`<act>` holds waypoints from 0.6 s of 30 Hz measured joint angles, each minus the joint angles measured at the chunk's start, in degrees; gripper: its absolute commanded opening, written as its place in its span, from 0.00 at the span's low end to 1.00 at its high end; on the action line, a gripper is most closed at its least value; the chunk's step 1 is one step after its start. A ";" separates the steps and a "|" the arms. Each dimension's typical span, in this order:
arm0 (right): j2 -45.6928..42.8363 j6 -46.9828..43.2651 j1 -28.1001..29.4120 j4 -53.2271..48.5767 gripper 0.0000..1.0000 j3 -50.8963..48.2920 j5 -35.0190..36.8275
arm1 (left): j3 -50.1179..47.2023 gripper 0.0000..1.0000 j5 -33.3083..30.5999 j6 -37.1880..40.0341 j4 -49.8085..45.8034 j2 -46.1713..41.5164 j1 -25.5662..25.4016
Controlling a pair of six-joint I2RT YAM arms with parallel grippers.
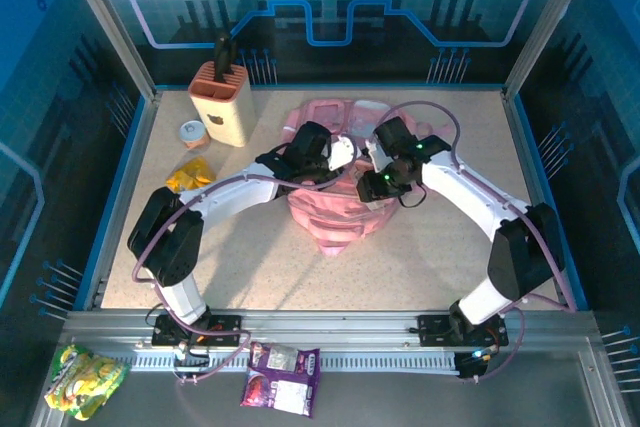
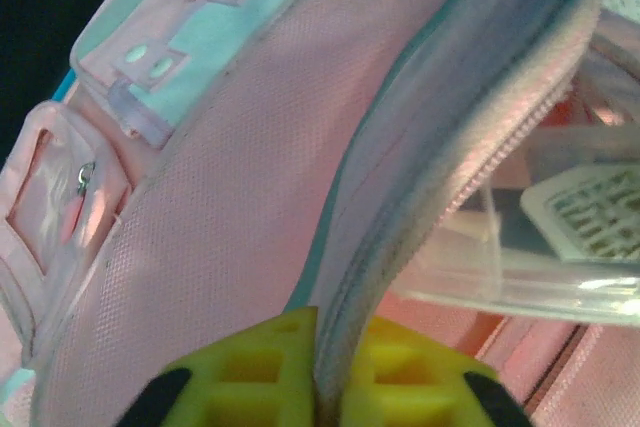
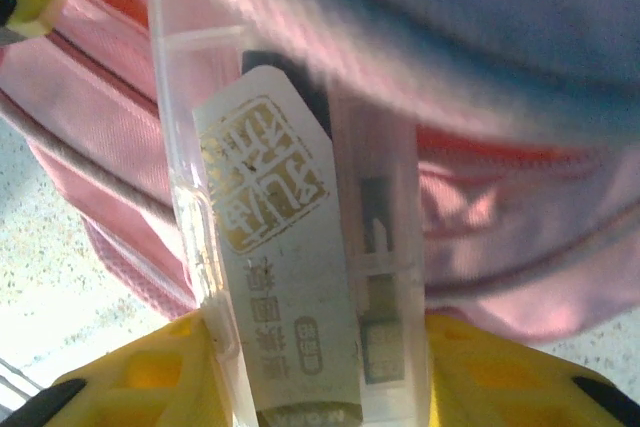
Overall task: Pack the student bag
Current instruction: Open the student bag at the center of the table, then place the loose stationery in the student bag.
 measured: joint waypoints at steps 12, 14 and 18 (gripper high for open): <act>2.62 -0.81 0.37 8.39 0.82 0.87 1.86 | -2.69 0.00 1.25 -1.84 3.96 -3.04 0.35; -0.28 -0.11 0.37 9.60 0.93 -1.55 2.14 | -2.69 0.00 1.25 -2.40 3.96 -3.04 0.35; -8.76 2.93 -1.84 7.93 0.92 -6.60 1.44 | -2.71 0.00 1.29 -3.06 3.96 -3.06 0.35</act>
